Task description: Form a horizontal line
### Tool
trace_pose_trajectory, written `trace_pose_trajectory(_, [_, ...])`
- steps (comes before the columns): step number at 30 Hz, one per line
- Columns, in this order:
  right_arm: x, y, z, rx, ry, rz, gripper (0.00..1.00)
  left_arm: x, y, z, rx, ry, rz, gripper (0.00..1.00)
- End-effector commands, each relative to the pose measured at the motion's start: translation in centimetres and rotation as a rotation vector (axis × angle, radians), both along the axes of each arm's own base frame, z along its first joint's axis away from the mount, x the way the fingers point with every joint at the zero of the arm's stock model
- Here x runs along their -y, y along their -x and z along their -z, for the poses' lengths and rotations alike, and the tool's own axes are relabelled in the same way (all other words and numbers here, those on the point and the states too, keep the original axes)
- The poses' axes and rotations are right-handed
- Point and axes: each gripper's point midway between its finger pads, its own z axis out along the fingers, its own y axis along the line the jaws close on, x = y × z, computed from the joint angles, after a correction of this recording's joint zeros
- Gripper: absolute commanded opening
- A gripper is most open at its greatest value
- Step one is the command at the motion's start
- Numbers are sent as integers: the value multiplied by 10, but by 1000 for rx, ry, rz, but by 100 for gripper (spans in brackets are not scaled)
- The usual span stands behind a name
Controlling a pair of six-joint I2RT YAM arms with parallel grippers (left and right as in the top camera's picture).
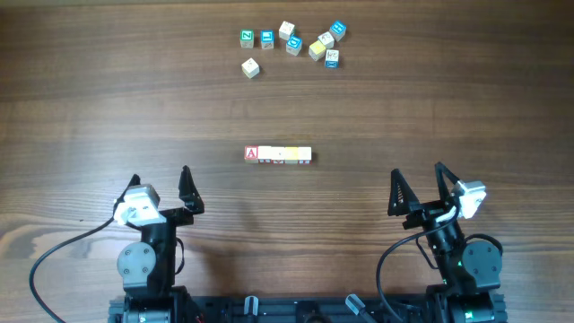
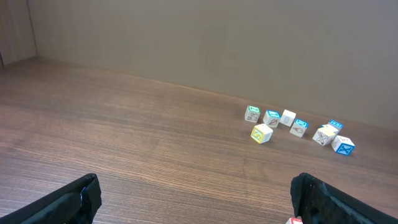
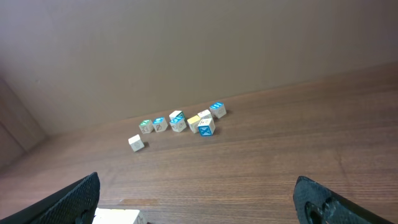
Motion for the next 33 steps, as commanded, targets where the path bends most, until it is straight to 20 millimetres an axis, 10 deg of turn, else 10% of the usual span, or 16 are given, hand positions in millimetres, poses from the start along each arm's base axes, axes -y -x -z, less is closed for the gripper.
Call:
trace_pose_trajectory(1, [9, -2, -1, 16, 12, 52, 100, 0, 0, 0, 0, -17, 0, 99])
trace_pose_trajectory(9, [13, -2, 0, 122, 510, 69, 100, 0, 0, 0, 0, -17, 0, 100])
trace_pose_trajectory(33, [13, -2, 0, 120, 498, 70, 100, 0, 0, 0, 0, -17, 0, 100])
